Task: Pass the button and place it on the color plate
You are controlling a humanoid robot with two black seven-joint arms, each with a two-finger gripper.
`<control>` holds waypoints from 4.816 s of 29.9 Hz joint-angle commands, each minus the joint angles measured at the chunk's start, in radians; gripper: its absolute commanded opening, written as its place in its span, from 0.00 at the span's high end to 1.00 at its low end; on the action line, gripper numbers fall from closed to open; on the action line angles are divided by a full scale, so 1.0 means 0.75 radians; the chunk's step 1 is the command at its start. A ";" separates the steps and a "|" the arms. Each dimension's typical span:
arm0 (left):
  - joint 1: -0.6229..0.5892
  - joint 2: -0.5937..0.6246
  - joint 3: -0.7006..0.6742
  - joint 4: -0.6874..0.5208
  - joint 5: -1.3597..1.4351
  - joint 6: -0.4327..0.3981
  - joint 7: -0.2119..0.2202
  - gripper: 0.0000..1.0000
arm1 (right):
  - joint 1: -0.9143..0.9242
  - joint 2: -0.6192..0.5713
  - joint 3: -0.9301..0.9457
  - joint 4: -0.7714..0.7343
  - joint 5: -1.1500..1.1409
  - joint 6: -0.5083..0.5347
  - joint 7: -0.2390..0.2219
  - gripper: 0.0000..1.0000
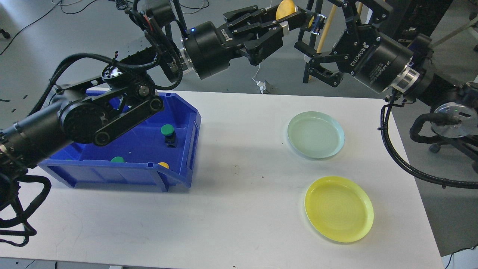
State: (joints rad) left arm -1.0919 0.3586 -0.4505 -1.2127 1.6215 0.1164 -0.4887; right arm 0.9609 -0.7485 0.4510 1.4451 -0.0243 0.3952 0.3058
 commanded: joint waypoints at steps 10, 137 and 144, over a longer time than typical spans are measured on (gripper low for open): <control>0.002 -0.008 -0.005 0.001 -0.004 0.019 0.000 0.67 | -0.001 0.014 0.002 0.014 -0.002 0.001 0.012 0.35; 0.110 0.266 0.408 0.531 0.327 -0.660 0.097 0.03 | -0.375 -0.329 0.014 -0.536 -0.223 -0.036 -0.123 0.15; 0.114 0.160 0.468 0.696 0.325 -0.583 0.081 0.03 | -0.465 -0.327 -0.020 -0.536 -0.231 -0.040 -0.123 0.15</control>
State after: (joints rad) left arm -1.0078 0.5143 -0.1237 -0.7486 1.8671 -0.3407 -0.4215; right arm 0.6278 -0.9943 0.4437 1.0416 -0.1959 0.3662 0.2134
